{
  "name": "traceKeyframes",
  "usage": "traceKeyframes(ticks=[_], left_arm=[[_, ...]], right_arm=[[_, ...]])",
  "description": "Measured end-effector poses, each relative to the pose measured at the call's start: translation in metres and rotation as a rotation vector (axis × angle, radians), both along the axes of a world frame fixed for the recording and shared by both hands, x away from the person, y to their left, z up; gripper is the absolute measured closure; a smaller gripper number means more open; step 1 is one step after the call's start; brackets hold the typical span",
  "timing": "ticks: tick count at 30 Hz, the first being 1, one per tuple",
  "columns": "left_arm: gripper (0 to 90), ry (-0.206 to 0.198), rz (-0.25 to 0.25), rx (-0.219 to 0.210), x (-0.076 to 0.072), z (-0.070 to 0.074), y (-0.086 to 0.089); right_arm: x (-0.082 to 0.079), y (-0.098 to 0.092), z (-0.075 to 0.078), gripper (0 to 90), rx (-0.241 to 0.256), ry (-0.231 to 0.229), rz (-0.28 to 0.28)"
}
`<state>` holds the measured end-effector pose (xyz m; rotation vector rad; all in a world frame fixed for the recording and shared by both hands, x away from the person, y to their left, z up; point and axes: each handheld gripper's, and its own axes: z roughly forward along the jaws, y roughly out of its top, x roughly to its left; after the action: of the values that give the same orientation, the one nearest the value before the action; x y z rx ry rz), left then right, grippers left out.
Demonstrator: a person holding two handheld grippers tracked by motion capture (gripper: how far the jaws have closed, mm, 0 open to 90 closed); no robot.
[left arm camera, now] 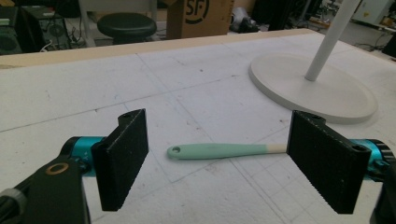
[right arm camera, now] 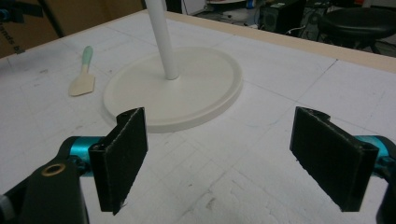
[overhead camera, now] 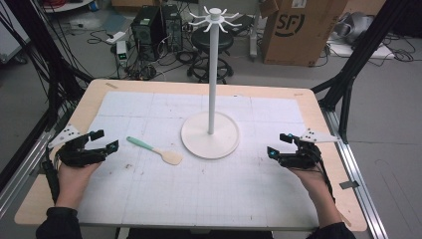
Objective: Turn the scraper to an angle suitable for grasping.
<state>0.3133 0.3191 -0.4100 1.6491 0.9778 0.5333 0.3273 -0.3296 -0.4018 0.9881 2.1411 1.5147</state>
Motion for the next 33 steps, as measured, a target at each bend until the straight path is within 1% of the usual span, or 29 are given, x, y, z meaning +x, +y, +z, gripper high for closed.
traceKeyframes(ticks=[4,5,10,13,15,16,17,18,20,21,23,25,33], left_arm=[[21.4,-0.009,-0.006,-0.002,0.000,0.000,-0.001],[21.4,-0.008,-0.010,0.003,0.000,0.000,-0.002],[21.4,-0.004,-0.017,-0.001,0.000,0.000,-0.003],[21.5,0.011,-0.031,-0.023,-0.001,-0.001,-0.003],[22.2,0.010,-0.036,-0.019,-0.001,-0.001,-0.003],[22.3,0.008,-0.037,-0.022,-0.002,-0.001,-0.003],[22.6,0.008,-0.039,-0.015,-0.002,-0.001,-0.004],[22.6,0.012,-0.039,-0.017,-0.003,-0.002,-0.004],[22.6,0.018,-0.035,-0.026,-0.003,-0.003,-0.004],[22.7,0.022,-0.030,-0.027,-0.002,-0.004,-0.004],[24.1,0.041,-0.025,-0.022,-0.002,-0.006,-0.003],[25.2,0.053,-0.023,-0.013,-0.002,-0.008,-0.003],[27.6,0.060,-0.006,-0.014,-0.002,-0.012,-0.001]], right_arm=[[-0.001,0.003,0.000,18.2,-0.017,-0.002,0.003],[0.000,0.003,-0.001,18.2,-0.018,-0.001,0.005],[0.002,0.003,-0.002,18.2,-0.021,0.002,0.003],[0.003,0.003,-0.003,18.2,-0.021,-0.001,0.002],[0.003,0.003,-0.003,18.2,-0.018,0.006,0.004],[0.003,0.004,-0.003,18.2,-0.021,0.000,0.005],[0.003,0.004,-0.003,18.2,-0.024,-0.003,0.006],[0.003,0.005,-0.003,18.2,-0.020,0.006,0.007],[0.003,0.005,-0.004,18.2,-0.030,-0.002,0.009],[0.003,0.005,-0.004,18.2,-0.030,0.003,0.010],[0.004,0.005,-0.004,18.2,-0.031,-0.003,0.007],[0.003,0.004,-0.004,18.3,-0.028,0.001,0.003],[0.004,0.003,-0.004,18.2,-0.026,-0.002,-0.001]])
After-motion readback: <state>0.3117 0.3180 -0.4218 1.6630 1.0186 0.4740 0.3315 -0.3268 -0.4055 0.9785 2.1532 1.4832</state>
